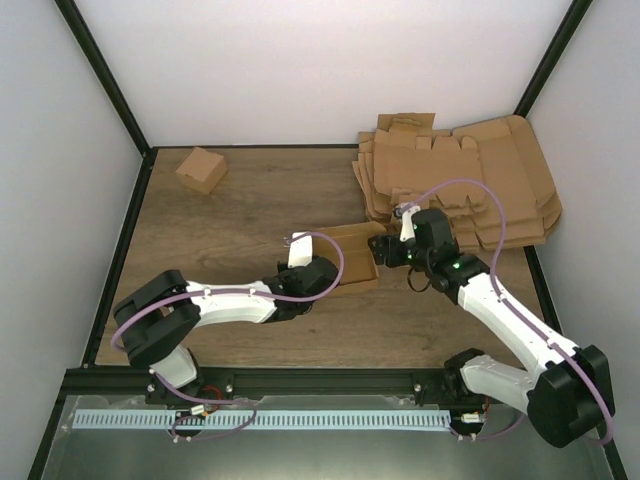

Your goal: Fold the paper box

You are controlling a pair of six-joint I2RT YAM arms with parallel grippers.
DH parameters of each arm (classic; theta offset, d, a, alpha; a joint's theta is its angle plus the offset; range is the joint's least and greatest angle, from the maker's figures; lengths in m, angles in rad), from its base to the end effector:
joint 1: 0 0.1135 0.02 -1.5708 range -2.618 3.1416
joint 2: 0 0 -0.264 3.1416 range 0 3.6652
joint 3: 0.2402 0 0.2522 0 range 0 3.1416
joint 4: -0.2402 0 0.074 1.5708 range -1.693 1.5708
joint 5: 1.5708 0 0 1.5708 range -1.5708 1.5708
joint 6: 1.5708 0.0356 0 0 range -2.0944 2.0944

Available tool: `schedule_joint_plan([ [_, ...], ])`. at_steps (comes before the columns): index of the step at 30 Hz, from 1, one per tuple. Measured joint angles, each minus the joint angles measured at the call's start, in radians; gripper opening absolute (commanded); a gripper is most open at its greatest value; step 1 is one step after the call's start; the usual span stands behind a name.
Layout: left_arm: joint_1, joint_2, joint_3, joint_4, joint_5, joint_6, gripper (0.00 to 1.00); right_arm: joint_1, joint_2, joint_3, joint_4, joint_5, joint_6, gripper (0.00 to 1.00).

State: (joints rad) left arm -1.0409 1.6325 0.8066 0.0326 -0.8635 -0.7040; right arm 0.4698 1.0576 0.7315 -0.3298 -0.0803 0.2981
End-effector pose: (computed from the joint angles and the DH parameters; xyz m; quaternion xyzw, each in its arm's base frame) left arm 0.1824 -0.2578 0.1684 -0.0154 0.8552 -0.0147 0.5179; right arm 0.2024 0.1060 0.2551 -0.0945 0.8916 0.1987 0.3957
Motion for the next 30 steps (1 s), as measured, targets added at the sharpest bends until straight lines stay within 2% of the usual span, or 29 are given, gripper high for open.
schedule_joint_plan([
  [5,0.000,0.000,0.003,-0.005,0.001,0.001,0.04,-0.068,0.044,0.041,-0.003,-0.076,-0.029,0.82],
  [11,-0.001,0.000,0.003,-0.005,0.002,0.001,0.04,-0.079,0.133,0.065,0.005,-0.124,-0.065,0.74],
  [15,0.000,0.000,0.004,-0.005,0.004,0.001,0.04,-0.079,0.185,0.075,0.016,-0.127,-0.087,0.64],
  [19,-0.001,0.000,0.005,-0.005,0.004,0.001,0.04,-0.079,0.209,0.075,0.034,-0.131,-0.092,0.47],
  [25,-0.001,0.001,0.008,-0.006,0.006,0.010,0.04,-0.078,0.213,0.075,0.059,-0.153,-0.085,0.26],
  [27,0.000,0.001,0.010,-0.007,0.008,0.014,0.04,-0.077,0.213,0.075,0.065,-0.152,-0.077,0.21],
  [30,-0.001,0.003,0.013,-0.011,0.008,0.020,0.04,-0.074,0.213,0.075,0.067,-0.151,-0.079,0.19],
])
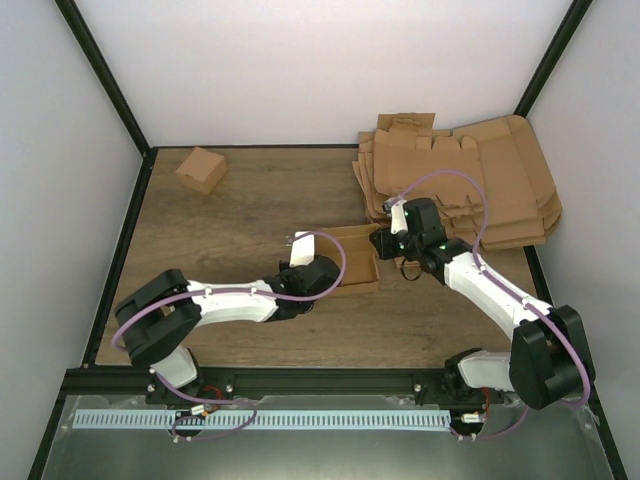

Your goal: Fold the paper box

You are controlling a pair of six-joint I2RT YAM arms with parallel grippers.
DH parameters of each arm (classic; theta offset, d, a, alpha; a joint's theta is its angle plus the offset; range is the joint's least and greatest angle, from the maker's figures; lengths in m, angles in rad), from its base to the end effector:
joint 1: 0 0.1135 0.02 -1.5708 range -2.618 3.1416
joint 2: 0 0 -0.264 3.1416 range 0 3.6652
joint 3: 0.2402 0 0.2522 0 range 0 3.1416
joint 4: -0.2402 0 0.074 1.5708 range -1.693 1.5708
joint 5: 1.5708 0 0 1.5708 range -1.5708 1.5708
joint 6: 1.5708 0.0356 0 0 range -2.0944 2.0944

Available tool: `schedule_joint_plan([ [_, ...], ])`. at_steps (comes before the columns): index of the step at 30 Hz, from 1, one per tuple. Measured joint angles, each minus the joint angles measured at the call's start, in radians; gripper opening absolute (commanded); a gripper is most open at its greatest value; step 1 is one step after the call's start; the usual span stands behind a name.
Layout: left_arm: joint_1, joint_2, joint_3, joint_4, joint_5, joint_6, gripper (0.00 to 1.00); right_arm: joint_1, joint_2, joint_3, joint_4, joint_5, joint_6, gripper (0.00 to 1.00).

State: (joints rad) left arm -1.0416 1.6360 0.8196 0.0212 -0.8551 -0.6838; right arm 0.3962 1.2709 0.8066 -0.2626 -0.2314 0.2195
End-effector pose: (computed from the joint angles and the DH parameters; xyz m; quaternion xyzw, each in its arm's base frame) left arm 0.1831 -0.2599 0.1700 -0.0044 0.8569 -0.0117 0.5154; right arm 0.2451 0.1114 0.2375 -0.1270 0.8985 0.2236 0.3558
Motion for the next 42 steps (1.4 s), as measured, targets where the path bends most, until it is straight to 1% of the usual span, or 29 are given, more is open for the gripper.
schedule_joint_plan([
  [5,0.000,0.013,0.013,-0.002,0.000,0.002,0.04,0.013,0.000,0.000,-0.002,0.013,0.002,0.15],
  [20,0.000,0.014,0.018,-0.005,0.004,0.004,0.04,0.035,0.019,0.000,-0.056,0.058,0.026,0.15],
  [29,0.000,0.014,0.023,-0.008,0.008,0.004,0.04,0.041,0.019,0.000,-0.060,0.073,0.044,0.01],
  [35,0.000,0.014,0.028,-0.009,0.008,0.003,0.04,0.048,0.019,0.004,-0.067,0.083,0.099,0.01],
  [42,0.000,0.015,0.028,-0.016,0.006,0.000,0.04,0.091,-0.003,-0.020,-0.049,0.153,0.143,0.01],
])
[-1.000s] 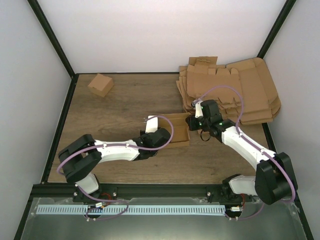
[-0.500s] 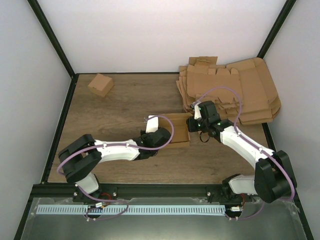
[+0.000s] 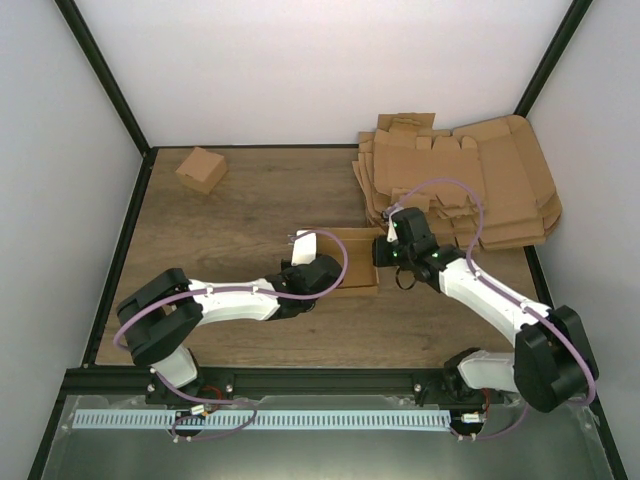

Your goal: Fold the paper box

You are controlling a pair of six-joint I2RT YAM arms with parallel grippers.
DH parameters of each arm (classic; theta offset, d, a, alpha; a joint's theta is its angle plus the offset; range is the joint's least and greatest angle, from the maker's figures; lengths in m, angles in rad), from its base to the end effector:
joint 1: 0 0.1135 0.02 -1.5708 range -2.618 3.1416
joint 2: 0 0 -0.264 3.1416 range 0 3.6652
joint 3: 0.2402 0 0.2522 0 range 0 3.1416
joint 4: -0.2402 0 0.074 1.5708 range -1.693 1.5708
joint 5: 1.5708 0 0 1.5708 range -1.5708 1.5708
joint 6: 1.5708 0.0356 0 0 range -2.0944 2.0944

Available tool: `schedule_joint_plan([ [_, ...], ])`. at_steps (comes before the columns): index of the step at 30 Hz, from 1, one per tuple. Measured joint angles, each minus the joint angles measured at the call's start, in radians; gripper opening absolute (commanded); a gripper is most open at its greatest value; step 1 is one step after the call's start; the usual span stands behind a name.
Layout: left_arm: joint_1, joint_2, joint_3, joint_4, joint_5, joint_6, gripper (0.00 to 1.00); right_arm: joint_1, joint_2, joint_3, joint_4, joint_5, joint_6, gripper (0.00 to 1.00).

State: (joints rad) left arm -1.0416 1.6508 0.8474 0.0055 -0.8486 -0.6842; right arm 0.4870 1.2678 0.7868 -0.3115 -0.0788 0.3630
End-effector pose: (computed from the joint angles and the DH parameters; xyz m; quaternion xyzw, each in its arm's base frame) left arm 0.1858 -0.2649 0.1722 -0.0026 0.8583 -0.0130 0.5130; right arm 0.2311 0.1256 0.2274 -0.0722 0.9218 0.1895 0.3304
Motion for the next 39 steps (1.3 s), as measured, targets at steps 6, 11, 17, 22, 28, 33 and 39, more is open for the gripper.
schedule_joint_plan([
  [6,0.000,0.003,0.000,0.000,0.000,-0.024,0.04,0.065,-0.071,-0.081,0.057,0.095,0.040,0.01],
  [11,-0.002,0.011,0.000,0.000,0.003,-0.050,0.04,0.099,-0.109,-0.138,0.105,0.145,0.057,0.01],
  [17,-0.006,0.014,-0.007,0.007,0.009,-0.072,0.04,0.113,-0.135,-0.190,0.165,0.181,0.076,0.01],
  [22,-0.015,0.014,-0.028,0.010,0.032,-0.075,0.04,0.127,-0.151,-0.227,0.183,0.199,0.091,0.01],
  [28,-0.018,0.014,-0.035,-0.003,0.046,-0.077,0.15,0.141,-0.161,-0.253,0.208,0.224,0.103,0.01],
  [33,-0.017,0.003,-0.034,-0.067,0.061,-0.083,0.31,0.155,-0.179,-0.273,0.222,0.243,0.103,0.01],
  [39,-0.016,-0.072,0.000,-0.183,0.104,-0.089,0.64,0.158,-0.182,-0.284,0.227,0.262,0.103,0.01],
])
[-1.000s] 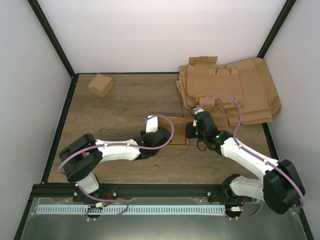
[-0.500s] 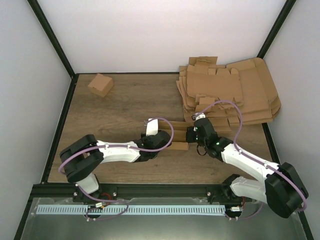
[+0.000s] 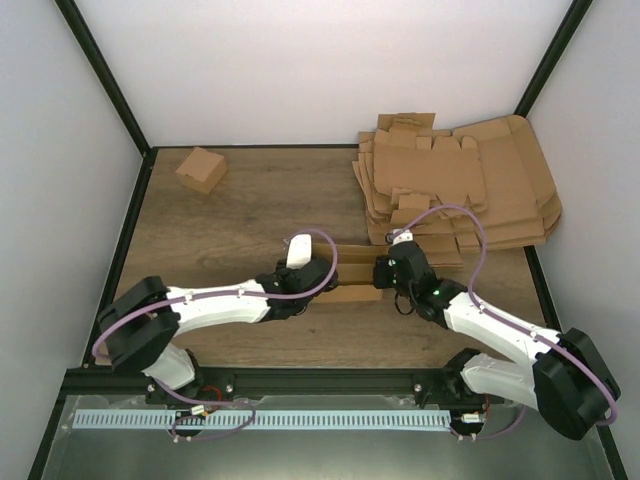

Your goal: Fold the paper box

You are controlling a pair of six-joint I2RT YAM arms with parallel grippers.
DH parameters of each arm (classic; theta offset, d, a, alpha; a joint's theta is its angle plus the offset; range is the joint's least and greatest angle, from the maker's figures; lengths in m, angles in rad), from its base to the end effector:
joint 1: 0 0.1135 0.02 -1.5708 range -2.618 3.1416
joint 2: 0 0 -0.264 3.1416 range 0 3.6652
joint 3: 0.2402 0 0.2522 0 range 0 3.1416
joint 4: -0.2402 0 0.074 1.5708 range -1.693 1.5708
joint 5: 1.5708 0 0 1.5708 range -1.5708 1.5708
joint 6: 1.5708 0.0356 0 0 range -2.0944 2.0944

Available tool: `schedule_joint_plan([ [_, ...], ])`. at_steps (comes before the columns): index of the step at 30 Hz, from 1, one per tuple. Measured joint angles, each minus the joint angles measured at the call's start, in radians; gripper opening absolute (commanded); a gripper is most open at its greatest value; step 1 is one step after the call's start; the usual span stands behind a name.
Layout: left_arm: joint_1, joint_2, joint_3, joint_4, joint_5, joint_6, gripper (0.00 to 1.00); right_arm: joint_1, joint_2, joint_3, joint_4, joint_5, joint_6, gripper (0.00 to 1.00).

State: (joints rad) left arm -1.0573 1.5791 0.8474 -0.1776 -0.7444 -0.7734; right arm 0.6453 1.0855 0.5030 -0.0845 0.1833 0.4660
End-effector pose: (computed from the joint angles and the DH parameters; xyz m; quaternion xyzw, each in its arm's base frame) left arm 0.1714 -0.2548 0.1794 0.0077 0.8889 -0.0302 0.4571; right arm 0.1797 0.1272 0.1949 -0.0404 0.8958 0.1594 0.4129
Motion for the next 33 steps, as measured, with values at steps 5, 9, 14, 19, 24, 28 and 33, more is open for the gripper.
schedule_joint_plan([
  [5,0.001,-0.121,0.004,-0.081,0.064,-0.005,0.81,0.007,0.000,-0.002,0.002,0.011,-0.002,0.01],
  [9,0.002,-0.222,0.009,-0.144,0.122,0.006,0.89,0.011,0.000,-0.004,0.004,0.019,-0.005,0.01],
  [14,0.029,-0.361,0.036,-0.193,0.274,0.105,0.92,0.021,-0.005,-0.014,0.019,0.021,-0.013,0.01],
  [19,0.170,-0.364,0.171,-0.253,0.521,0.277,0.91,0.031,-0.006,-0.016,0.027,0.020,-0.043,0.01],
  [24,0.265,-0.236,0.342,-0.332,0.753,0.488,0.83,0.033,-0.006,-0.016,0.035,0.011,-0.066,0.01],
  [28,0.265,-0.100,0.447,-0.412,0.924,0.665,0.77,0.036,-0.006,-0.018,0.045,0.006,-0.077,0.01],
  [33,0.265,0.003,0.486,-0.496,1.048,0.802,0.68,0.039,-0.006,-0.027,0.060,0.002,-0.087,0.01],
])
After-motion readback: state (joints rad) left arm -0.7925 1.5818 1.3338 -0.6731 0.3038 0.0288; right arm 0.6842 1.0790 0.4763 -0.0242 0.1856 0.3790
